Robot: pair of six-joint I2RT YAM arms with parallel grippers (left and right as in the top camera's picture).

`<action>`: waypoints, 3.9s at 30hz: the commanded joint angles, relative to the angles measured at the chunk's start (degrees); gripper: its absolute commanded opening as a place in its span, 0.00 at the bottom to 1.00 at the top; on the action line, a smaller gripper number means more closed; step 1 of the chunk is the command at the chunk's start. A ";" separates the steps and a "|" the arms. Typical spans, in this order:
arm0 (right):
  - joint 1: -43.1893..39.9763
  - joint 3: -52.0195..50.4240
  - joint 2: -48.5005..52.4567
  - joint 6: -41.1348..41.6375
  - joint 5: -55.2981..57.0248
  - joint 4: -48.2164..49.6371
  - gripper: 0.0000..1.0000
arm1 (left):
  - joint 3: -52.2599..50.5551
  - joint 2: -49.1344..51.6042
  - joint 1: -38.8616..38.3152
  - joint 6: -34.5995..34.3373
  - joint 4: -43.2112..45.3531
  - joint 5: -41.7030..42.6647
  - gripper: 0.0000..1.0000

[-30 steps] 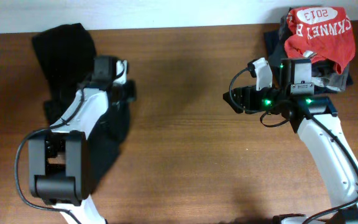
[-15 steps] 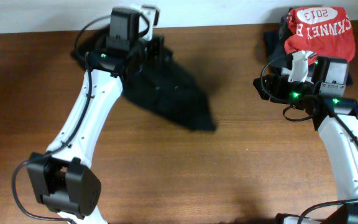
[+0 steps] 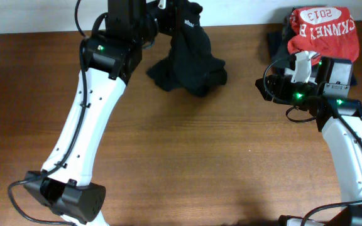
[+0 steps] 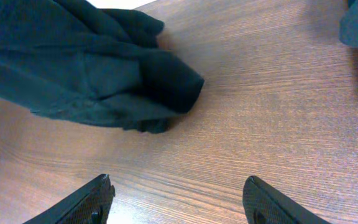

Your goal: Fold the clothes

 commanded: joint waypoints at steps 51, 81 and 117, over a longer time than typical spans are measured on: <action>-2.89 7.41 1.20 -2.40 -1.14 -1.75 0.72 | -0.74 -0.94 8.48 14.80 -42.23 -11.56 0.01; 10.32 7.41 31.67 -2.16 10.58 13.09 0.61 | -2.25 1.57 8.48 14.80 -40.19 -11.54 0.01; -1.55 36.26 14.23 -1.42 9.35 -22.03 0.04 | 7.26 1.49 24.59 14.19 -34.03 -20.55 0.01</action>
